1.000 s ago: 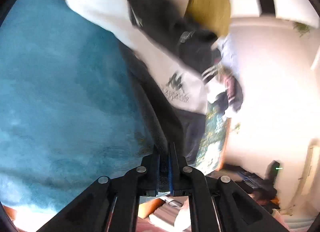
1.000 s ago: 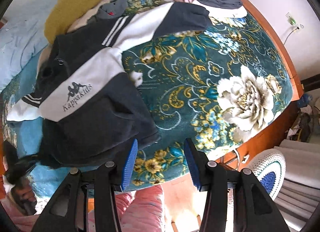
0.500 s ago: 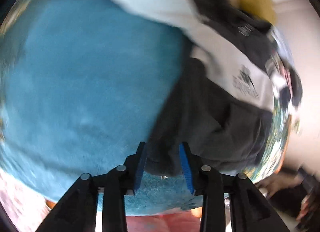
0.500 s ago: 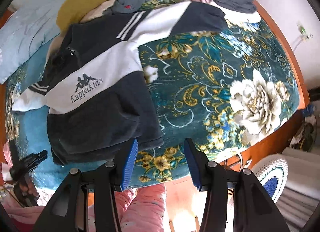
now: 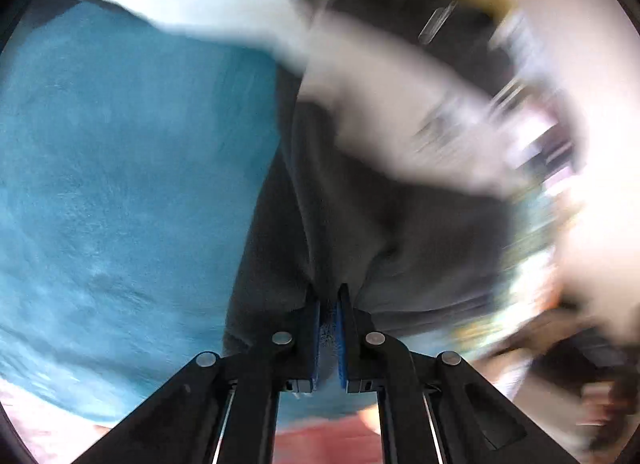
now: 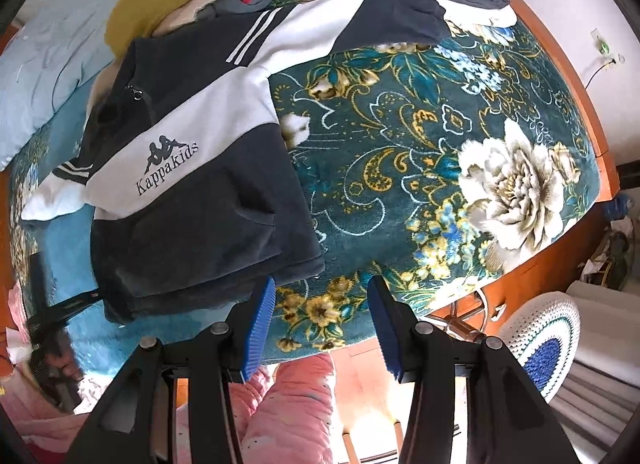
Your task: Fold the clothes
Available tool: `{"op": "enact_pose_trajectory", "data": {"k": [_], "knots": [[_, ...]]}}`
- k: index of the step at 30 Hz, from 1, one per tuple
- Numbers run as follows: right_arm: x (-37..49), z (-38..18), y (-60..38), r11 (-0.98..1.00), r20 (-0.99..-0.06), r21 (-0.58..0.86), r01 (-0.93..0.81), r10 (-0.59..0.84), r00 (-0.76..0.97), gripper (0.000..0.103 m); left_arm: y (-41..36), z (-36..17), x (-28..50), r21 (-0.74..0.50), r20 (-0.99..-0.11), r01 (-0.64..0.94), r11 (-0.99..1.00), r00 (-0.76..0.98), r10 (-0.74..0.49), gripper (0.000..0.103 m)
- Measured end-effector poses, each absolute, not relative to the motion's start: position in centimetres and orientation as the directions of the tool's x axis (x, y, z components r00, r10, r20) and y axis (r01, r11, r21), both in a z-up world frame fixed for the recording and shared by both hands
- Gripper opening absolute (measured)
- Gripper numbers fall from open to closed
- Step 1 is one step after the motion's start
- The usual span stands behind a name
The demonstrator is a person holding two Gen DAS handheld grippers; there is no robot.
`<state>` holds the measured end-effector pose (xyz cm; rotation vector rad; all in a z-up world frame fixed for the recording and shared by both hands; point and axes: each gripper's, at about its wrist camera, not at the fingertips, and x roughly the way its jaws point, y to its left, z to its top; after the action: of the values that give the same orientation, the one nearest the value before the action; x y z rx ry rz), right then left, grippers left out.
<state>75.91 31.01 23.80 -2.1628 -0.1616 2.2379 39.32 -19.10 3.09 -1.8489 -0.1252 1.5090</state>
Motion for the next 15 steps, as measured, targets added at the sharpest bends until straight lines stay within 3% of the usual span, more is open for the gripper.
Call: {"op": "enact_pose_trajectory", "data": {"k": [1,3,8,13,14,15], "knots": [[75.8,23.6,31.0,-0.995,-0.996,-0.079,0.055,0.076,-0.04,0.049,-20.6,4.9,38.6,-0.65,-0.76,-0.309,-0.694,0.289,0.582,0.007],[75.5,22.8,31.1,-0.997,-0.998,-0.046,0.06,0.044,-0.034,0.05,-23.2,6.3,37.6,-0.616,-0.787,-0.304,-0.726,0.217,0.577,0.007],[74.4,16.0,31.5,-0.999,-0.997,0.049,0.008,-0.049,0.06,0.05,-26.3,1.2,33.8,-0.486,-0.865,-0.178,-0.856,0.239,0.442,0.007],[73.3,9.3,31.2,-0.989,-0.985,0.125,-0.075,-0.133,0.107,0.05,-25.2,0.4,34.2,-0.408,-0.905,-0.247,-0.879,0.233,0.355,0.013],[73.2,8.2,31.1,-0.989,-0.983,0.129,-0.079,-0.138,0.118,0.05,-25.0,0.5,34.5,-0.4,-0.911,-0.275,-0.874,0.228,0.345,0.022],[73.0,7.1,30.9,-0.988,-0.981,0.133,-0.082,-0.143,0.13,0.051,-24.9,0.6,34.8,-0.392,-0.915,-0.302,-0.869,0.222,0.336,0.04]]}}
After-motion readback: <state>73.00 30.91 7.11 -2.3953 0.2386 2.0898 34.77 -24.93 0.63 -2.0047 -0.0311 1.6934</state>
